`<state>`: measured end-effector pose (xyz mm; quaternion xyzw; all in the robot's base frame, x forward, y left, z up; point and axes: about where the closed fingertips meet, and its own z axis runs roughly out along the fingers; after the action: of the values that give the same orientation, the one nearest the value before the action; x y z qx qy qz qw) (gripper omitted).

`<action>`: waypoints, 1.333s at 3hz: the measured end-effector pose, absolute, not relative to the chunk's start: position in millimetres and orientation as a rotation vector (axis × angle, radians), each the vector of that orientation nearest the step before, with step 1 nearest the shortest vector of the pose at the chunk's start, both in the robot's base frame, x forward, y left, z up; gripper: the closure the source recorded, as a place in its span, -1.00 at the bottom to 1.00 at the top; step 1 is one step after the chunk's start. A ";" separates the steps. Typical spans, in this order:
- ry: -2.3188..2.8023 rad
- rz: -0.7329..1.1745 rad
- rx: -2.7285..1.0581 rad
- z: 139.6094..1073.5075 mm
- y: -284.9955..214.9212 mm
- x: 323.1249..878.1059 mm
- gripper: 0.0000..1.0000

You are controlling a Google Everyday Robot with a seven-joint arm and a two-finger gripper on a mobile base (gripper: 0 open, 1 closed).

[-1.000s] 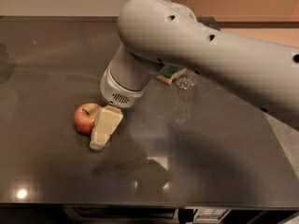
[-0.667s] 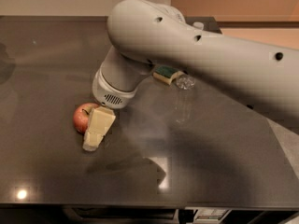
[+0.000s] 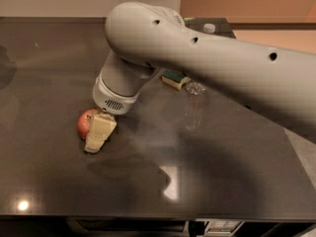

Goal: Move apple near water bottle

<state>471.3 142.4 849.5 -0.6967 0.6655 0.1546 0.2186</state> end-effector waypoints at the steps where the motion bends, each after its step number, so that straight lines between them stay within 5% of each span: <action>1: 1.845 0.434 -1.919 854.6 137.7 471.9 -0.11; 3: 1.909 0.411 -1.832 883.5 90.1 483.1 0.81; 4: 2.033 0.372 -1.731 892.9 33.5 501.2 1.00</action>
Offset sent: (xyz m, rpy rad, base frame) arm 0.0048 -0.0376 0.0330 0.0405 -0.0063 -0.0479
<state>501.2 33.5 892.9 -0.6262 0.7354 0.1347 0.2212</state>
